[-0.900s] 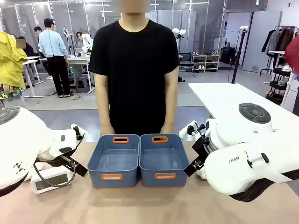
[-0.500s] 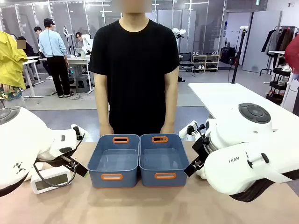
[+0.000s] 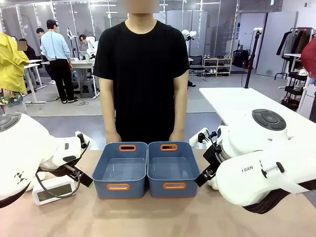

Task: Sort the digital clocks into the basket.
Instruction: Pick up the Digital clock from the table and place it into the empty Plastic storage basket.

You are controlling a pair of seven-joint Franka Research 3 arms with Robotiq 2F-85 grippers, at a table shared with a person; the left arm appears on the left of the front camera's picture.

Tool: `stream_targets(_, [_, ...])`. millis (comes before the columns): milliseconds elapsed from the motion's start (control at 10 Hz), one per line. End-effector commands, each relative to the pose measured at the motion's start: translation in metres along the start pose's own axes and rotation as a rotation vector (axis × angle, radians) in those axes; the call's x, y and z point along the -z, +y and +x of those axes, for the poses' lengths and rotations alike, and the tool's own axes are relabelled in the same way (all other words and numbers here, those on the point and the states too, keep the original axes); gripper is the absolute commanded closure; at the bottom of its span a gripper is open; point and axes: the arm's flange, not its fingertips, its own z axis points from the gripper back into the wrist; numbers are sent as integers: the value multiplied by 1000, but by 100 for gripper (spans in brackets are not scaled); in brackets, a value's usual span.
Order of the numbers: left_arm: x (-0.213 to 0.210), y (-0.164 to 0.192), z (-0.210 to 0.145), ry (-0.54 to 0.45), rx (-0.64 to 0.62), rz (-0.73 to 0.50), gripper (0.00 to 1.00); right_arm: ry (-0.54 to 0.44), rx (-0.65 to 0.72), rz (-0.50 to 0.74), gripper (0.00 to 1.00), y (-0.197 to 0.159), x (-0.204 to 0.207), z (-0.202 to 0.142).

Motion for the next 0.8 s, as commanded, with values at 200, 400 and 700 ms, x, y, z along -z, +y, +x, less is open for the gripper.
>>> stream_targets(200, [-14, 8, 4, 28, 19, -7, 0, -27, 12, 46, 0, -12, -18, 6])
stream_targets(400, [-34, 28, 3, 48, 16, -147, 0, -24, 32, 118, 0, -27, -29, 7])
stream_targets(700, [-50, 51, 13, -11, 37, -456, 0, -52, 76, 336, 0, -51, -42, 11])
